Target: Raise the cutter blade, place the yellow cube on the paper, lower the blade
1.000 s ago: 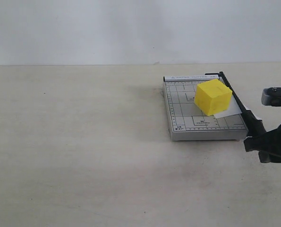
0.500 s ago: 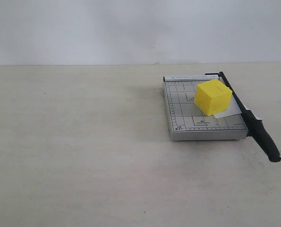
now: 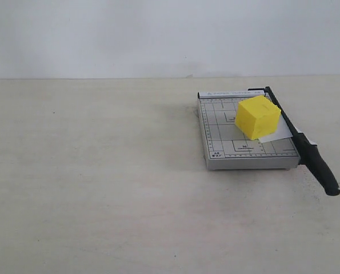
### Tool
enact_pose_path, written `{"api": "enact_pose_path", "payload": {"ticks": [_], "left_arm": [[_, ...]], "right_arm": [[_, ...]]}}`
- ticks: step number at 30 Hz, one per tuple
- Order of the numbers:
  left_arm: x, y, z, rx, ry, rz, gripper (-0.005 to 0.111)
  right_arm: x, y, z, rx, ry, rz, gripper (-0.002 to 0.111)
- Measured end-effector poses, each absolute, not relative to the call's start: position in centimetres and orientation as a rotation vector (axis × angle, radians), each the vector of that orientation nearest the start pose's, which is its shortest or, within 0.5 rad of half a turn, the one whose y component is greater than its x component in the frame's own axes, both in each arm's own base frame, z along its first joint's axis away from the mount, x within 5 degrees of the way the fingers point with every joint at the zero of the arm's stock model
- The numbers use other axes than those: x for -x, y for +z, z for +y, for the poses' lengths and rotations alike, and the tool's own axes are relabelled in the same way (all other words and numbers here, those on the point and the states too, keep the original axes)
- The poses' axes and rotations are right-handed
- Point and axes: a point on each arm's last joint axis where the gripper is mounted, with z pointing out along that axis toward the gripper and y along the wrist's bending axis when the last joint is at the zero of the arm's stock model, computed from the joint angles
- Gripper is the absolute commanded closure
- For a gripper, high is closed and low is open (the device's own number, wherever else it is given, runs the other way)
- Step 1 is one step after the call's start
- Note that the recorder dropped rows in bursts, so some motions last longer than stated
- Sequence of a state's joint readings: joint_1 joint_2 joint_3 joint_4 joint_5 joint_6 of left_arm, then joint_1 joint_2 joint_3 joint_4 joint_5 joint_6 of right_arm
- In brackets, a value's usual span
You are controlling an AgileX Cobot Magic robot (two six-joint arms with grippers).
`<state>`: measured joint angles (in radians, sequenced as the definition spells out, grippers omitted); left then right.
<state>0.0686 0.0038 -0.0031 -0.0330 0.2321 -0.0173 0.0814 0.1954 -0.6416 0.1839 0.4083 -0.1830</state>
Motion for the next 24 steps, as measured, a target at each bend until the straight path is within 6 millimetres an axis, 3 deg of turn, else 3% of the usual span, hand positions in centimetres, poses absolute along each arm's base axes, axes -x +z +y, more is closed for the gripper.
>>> {"api": "enact_pose_path", "payload": {"ticks": [3,6,10,13,18,24], "left_arm": [[-5.6,19.3,0.3,0.096,0.008,1.714,0.102],[-5.6,19.3,0.3,0.096,0.008,1.714,0.102],[-5.6,19.3,0.3,0.096,0.008,1.714,0.102],[-5.6,19.3,0.3,0.096,0.008,1.714,0.102],[-5.6,19.3,0.3,0.096,0.008,1.714,0.102],[-5.6,19.3,0.3,0.096,0.008,1.714,0.102]], "right_arm": [[-2.6,36.8,0.8,0.158,0.066,1.468,0.108],[-4.1,34.9,0.8,0.161,0.046,1.528,0.108],[-6.6,29.6,0.9,0.081,0.117,1.679,0.108],[-7.3,25.6,1.0,0.048,0.140,1.784,0.108],[-7.6,20.8,0.8,0.020,0.126,1.802,0.108],[-7.5,18.8,0.8,0.029,0.114,1.847,0.108]]}}
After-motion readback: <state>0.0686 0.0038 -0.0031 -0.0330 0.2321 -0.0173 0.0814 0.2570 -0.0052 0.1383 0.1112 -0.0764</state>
